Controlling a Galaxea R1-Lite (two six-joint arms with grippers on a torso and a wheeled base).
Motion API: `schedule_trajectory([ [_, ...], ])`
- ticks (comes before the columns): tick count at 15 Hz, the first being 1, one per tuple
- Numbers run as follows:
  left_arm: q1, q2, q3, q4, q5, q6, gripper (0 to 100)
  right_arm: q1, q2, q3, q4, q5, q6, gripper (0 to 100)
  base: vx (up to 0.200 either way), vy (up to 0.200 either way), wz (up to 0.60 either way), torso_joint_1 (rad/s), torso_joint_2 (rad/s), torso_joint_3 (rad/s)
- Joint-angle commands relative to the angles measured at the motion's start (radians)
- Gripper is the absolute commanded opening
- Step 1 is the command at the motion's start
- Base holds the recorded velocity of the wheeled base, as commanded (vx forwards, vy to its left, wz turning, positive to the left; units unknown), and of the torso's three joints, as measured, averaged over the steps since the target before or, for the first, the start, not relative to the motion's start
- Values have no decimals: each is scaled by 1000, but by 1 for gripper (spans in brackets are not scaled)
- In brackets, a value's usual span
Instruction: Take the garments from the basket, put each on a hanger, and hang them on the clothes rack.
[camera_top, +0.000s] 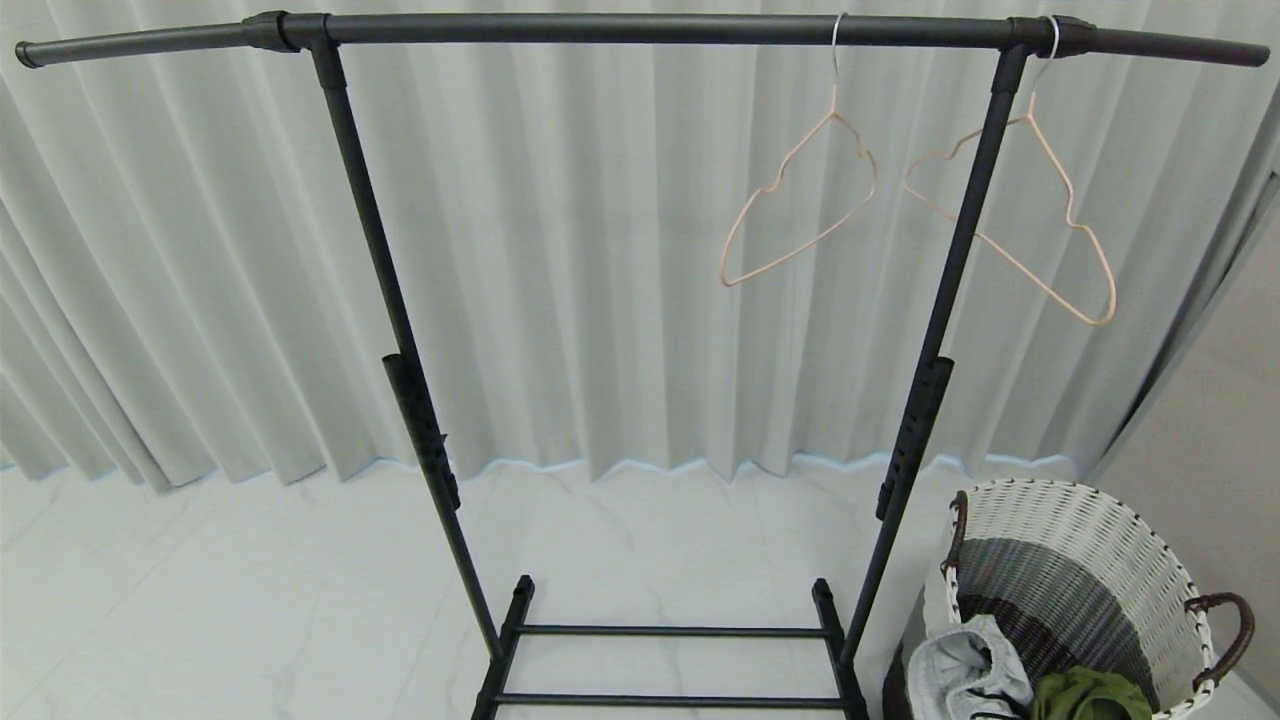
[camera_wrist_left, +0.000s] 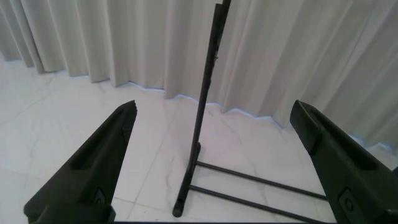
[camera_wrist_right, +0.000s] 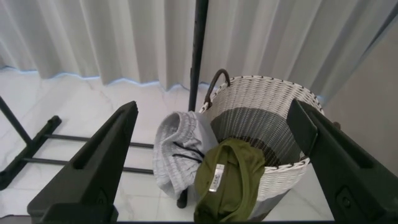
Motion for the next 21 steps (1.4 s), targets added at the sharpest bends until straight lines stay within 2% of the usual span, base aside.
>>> schedule_trajectory([
  [1, 0, 2, 0, 0, 1, -1, 100, 1, 0, 0, 0, 0, -2, 100, 0, -200, 0, 2, 7, 2],
  [6, 0, 2, 0, -1, 1, -1, 100, 1, 0, 0, 0, 0, 1, 100, 0, -200, 0, 5, 2, 2],
  [13, 0, 2, 0, -1, -1, 4, 100, 1, 0, 0, 0, 0, -20, 100, 0, 0, 0, 0, 0, 0],
  [15, -2, 2, 0, -1, -1, 4, 100, 1, 0, -6, -29, 5, -109, 100, 0, 0, 0, 0, 0, 0],
  [16, -2, 2, 0, -1, 7, -33, 100, 4, 0, -55, -52, 49, -97, 100, 0, 0, 0, 0, 0, 0],
  [17, 0, 2, 0, -1, 7, -37, 100, 11, 0, -115, -32, 75, -69, 100, 0, 0, 0, 0, 0, 0],
  [18, -2, 2, 0, -1, 7, -37, 100, 21, 0, -151, 14, 74, -83, 100, 0, 0, 0, 0, 0, 0],
  [20, -2, 2, 0, -1, 7, -37, 100, 21, 115, -178, 131, 49, -224, 100, 0, 0, 0, 0, 0, 0],
  [21, -2, 2, 0, -1, 7, -37, 100, 21, 204, -175, 138, 16, -272, 100, 0, 0, 0, 0, 0, 0],
])
